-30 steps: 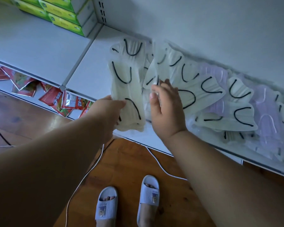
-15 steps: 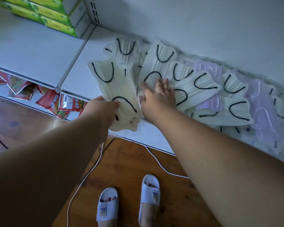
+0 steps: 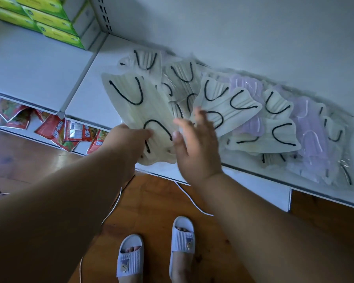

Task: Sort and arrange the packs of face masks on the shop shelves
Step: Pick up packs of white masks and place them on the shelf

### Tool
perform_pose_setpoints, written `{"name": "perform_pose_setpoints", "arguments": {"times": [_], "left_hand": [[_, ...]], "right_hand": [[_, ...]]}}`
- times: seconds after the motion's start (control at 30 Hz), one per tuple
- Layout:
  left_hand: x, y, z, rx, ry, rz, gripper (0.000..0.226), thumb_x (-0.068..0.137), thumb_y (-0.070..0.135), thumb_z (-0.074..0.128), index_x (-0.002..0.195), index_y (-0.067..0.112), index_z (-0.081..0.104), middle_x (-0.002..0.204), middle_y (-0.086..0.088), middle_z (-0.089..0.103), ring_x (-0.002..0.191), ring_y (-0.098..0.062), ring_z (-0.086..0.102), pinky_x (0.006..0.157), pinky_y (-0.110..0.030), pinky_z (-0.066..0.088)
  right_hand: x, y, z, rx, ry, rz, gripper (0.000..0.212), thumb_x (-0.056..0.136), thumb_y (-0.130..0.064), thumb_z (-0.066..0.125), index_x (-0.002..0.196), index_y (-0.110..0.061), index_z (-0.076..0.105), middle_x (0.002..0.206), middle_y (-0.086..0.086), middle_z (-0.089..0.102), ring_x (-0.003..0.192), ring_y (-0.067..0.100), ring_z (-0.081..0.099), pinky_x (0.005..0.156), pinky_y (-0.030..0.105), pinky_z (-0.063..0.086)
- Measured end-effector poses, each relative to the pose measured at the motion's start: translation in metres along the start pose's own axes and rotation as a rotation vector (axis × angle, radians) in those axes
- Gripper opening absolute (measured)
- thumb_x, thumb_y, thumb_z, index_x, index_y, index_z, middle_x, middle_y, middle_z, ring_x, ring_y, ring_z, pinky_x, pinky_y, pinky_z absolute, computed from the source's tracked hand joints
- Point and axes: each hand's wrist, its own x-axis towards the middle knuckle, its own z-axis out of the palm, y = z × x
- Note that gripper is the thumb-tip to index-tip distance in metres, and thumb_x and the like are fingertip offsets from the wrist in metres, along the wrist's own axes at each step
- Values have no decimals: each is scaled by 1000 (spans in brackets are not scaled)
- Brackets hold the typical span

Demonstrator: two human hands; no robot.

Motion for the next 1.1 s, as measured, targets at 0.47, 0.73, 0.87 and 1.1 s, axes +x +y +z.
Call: {"name": "perform_pose_setpoints", "arguments": {"times": [0.47, 0.73, 0.87, 1.1], "left_hand": [[-14, -6, 20, 24, -82, 31, 16, 87, 19, 75, 82, 23, 61, 94, -3, 71, 94, -31, 69, 95, -48, 55], [-28, -8, 18, 69, -119, 30, 17, 89, 24, 75, 81, 22, 60, 91, -3, 70, 92, -29, 69, 96, -47, 55], [-45, 1, 11, 36, -183, 30, 27, 94, 41, 65, 95, 15, 63, 89, 0, 67, 94, -25, 67, 93, -43, 55], [-78, -7, 6, 177, -234, 57, 14, 88, 25, 74, 90, 12, 68, 78, -8, 73, 78, -31, 71, 80, -50, 61]], "right_hand": [[5, 35, -10, -388, -301, 346, 62, 105, -38, 26, 158, -10, 10, 166, 10, -5, 152, 27, -15, 122, 45, -9], [-9, 27, -22, 59, 45, 283, 52, 104, -22, 33, 152, 0, 29, 163, 9, 23, 152, 21, 11, 125, 38, 4], [-50, 1, -28, 296, 10, 75, 51, 103, -32, 33, 143, -3, 48, 151, 8, 46, 144, 16, 33, 123, 32, 19], [-89, -20, -40, 417, 69, 212, 37, 98, -32, 48, 127, -14, 64, 134, 0, 61, 129, 9, 48, 108, 17, 34]]}}
